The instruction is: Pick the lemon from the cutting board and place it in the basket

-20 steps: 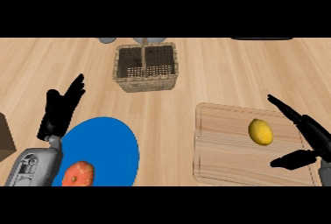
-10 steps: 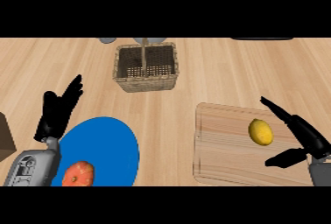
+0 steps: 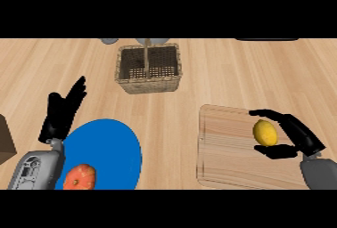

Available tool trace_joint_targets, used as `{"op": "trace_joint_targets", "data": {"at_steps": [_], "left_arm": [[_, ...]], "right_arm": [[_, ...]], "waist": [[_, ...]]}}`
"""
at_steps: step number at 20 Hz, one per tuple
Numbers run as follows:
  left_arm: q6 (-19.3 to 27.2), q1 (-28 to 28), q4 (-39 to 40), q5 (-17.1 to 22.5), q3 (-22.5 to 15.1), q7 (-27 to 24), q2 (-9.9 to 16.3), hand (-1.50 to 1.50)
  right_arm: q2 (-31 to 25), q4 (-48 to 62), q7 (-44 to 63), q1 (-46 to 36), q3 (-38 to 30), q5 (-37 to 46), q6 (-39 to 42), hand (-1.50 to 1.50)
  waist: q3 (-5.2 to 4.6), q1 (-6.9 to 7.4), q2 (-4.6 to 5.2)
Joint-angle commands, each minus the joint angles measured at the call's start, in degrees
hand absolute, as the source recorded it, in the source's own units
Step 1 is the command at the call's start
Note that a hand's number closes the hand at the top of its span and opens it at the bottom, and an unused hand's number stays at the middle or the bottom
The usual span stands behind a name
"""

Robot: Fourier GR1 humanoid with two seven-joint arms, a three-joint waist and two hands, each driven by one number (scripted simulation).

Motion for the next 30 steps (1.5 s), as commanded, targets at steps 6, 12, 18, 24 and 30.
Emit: {"op": "trace_joint_targets", "data": {"at_steps": [6,12,18,24,30], "left_arm": [[-1.3,3.3,-0.7,-0.3,0.4,-3.4,0.3,0.00],[-1.8,-1.4,-1.0,-0.8,-2.5,-0.1,-1.3,0.00],[-3.4,-2.5,-0.9,-1.1,-4.9,-0.1,-2.3,0.00],[-3.6,-5.4,-0.1,-1.7,-7.1,0.4,-4.1,0.00],[-4.7,-7.3,1.1,-1.8,-8.6,0.7,-5.3,0.00]], "right_arm": [[0.0,0.0,-5.0,0.6,1.6,6.7,-10.4,1.50],[14.5,-1.5,24.3,-11.6,14.3,22.0,-10.9,1.50],[18.3,2.2,42.2,-22.7,19.2,29.1,-7.5,1.50],[18.4,3.7,59.2,-36.2,20.3,23.2,-6.6,1.50],[18.4,2.8,71.2,-48.4,19.3,15.3,-14.2,1.50]], "waist": [[-0.01,0.02,-0.02],[-1.19,6.90,0.51],[-1.14,11.49,0.63],[-0.28,13.91,1.31],[-0.25,16.99,1.66]]}}
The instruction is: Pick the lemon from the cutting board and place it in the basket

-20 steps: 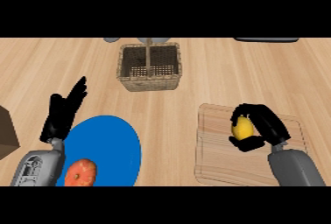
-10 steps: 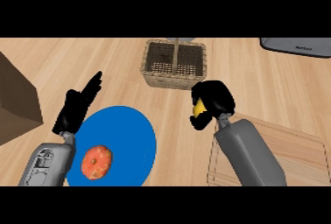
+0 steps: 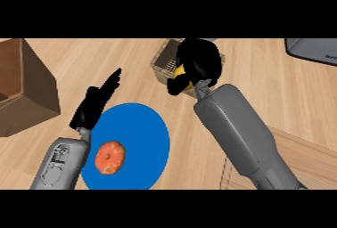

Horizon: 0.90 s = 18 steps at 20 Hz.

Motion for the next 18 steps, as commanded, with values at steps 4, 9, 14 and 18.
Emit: {"op": "trace_joint_targets", "data": {"at_steps": [4,9,14,18], "left_arm": [[0.2,-2.5,1.7,-1.1,-1.4,0.7,-1.2,0.00],[0.0,-3.2,2.1,-1.1,-1.2,1.1,-1.0,0.00],[0.8,-3.2,3.4,-1.7,-1.1,0.5,-1.3,0.00],[1.6,-4.3,4.0,-1.5,0.2,0.1,-0.8,0.00]], "right_arm": [[0.1,-0.5,15.7,-16.7,-1.3,-6.7,-9.8,1.50],[0.1,3.9,25.9,-29.6,-0.8,-6.9,-13.9,1.50],[0.1,10.4,30.8,-40.3,-2.6,-7.6,-15.6,1.50],[0.1,16.4,32.4,-47.3,-3.8,-8.3,-16.5,1.50]], "waist": [[-0.11,1.91,0.08],[-0.37,0.87,-0.38],[-0.60,0.18,0.12],[-0.62,-1.43,0.25]]}}
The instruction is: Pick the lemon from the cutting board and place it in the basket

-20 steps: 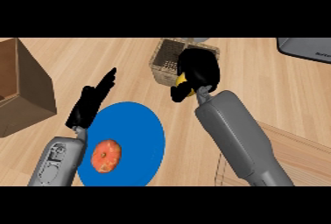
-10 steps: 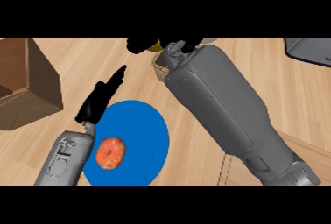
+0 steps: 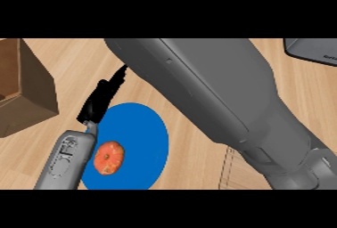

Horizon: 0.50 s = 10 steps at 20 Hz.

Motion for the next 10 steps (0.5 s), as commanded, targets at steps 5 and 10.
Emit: {"op": "trace_joint_targets", "data": {"at_steps": [5,10], "left_arm": [[1.2,0.4,0.3,-0.3,1.2,0.3,0.5,0.00],[1.8,1.2,0.6,-0.3,2.7,-0.7,1.9,0.00]], "right_arm": [[0.3,14.8,10.1,-14.3,-2.0,1.5,-0.4,1.50],[0.3,26.4,10.5,-18.3,-1.0,4.1,7.1,1.50]], "waist": [[-0.09,-2.87,-0.06],[-0.06,-5.74,0.00]]}}
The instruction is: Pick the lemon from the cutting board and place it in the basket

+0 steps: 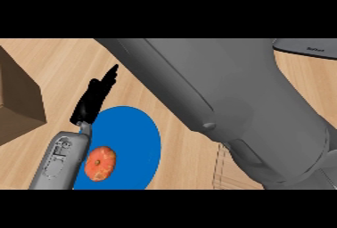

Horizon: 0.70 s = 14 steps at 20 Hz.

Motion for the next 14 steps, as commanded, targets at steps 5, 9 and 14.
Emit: {"op": "trace_joint_targets", "data": {"at_steps": [5,9,14], "left_arm": [[1.3,2.4,-0.7,0.2,1.0,-0.5,-0.1,0.00],[0.9,1.8,-1.2,1.2,3.1,0.7,1.7,0.00],[0.1,3.8,0.0,2.1,5.4,-2.7,4.0,0.00]], "right_arm": [[0.3,15.3,8.4,-8.9,-2.6,0.2,7.9,1.50],[0.3,20.5,8.1,-10.2,-2.3,0.8,8.5,1.50],[0.3,23.3,3.3,-9.9,-3.6,0.0,6.7,1.50]], "waist": [[0.32,-3.41,-0.18],[0.45,-4.69,-0.32],[0.54,-6.04,-0.16]]}}
